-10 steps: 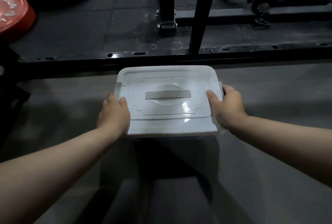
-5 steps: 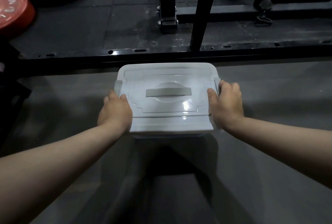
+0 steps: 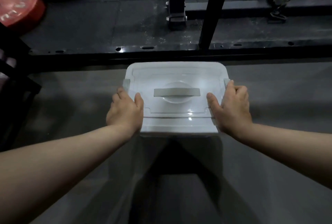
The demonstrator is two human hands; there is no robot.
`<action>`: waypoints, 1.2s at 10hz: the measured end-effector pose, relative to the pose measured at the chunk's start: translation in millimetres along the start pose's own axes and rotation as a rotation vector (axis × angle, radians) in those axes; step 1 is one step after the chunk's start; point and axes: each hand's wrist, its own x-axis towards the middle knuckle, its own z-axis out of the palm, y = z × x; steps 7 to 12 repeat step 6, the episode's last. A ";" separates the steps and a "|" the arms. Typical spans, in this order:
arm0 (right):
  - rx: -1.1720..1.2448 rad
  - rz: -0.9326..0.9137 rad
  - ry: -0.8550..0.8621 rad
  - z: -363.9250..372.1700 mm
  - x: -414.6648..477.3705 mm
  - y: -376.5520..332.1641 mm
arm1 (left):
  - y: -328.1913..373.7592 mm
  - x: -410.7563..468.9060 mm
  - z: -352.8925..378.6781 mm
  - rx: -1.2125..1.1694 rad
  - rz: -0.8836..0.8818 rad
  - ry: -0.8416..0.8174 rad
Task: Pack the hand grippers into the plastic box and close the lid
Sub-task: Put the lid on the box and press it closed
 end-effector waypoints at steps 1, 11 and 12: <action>-0.004 0.010 -0.011 -4.9 -1.0 -2.9 | 1.4 -0.4 -2.5 -0.016 0.012 -0.029; -0.121 0.026 -0.217 -53.4 -18.5 -14.9 | 7.4 -31.4 -38.0 0.258 0.459 0.085; -0.121 0.026 -0.217 -53.4 -18.5 -14.9 | 7.4 -31.4 -38.0 0.258 0.459 0.085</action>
